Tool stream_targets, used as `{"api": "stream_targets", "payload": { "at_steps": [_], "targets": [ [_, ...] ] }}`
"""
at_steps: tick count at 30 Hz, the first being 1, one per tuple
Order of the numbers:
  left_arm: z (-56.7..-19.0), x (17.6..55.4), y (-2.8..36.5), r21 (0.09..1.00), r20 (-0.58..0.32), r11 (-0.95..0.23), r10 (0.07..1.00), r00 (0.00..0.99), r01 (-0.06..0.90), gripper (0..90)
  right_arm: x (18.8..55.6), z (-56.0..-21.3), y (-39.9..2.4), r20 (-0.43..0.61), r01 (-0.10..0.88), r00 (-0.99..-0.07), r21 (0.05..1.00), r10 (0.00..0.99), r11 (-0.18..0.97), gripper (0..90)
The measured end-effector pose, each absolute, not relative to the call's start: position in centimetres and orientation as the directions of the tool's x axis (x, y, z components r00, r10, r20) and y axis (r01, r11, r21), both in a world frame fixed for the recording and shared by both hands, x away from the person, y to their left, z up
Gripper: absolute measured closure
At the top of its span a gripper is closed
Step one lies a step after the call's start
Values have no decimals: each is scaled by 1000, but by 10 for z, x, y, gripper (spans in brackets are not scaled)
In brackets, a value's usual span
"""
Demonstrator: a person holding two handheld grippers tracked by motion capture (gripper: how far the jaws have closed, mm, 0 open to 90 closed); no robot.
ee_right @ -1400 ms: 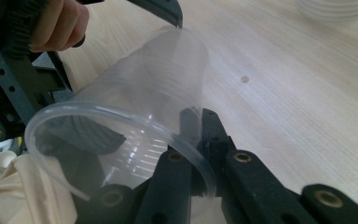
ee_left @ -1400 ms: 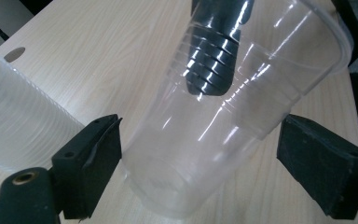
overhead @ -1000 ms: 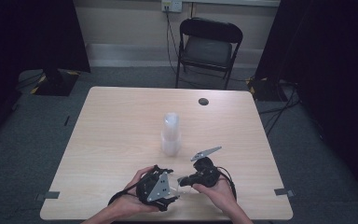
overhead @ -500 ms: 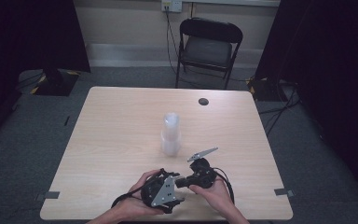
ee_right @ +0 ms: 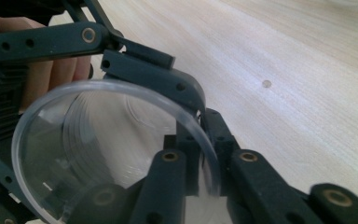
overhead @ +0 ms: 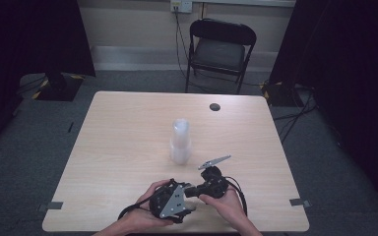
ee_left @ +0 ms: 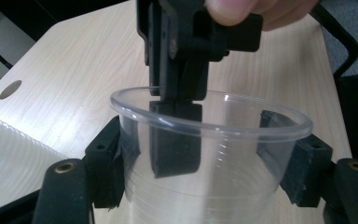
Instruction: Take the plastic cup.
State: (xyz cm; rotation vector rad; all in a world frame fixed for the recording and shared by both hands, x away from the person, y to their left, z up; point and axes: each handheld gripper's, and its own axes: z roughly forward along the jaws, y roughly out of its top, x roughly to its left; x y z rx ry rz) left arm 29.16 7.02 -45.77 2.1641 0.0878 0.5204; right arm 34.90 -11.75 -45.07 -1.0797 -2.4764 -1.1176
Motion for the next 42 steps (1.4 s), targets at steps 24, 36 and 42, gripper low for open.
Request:
{"api": "stream_targets", "payload": {
  "at_steps": [24,36,42],
  "targets": [
    [-461,303,82,845,206,-535,337,919,7,306,349,-442,-129,436,681,-709,628,555,376,640],
    [-461,311,90,870,131,-485,390,911,83,307,350,-437,-135,413,658,-715,669,564,345,619],
    [-461,315,94,883,95,-454,423,901,121,306,349,-434,-138,406,644,-719,695,565,320,619]
  ]
}}
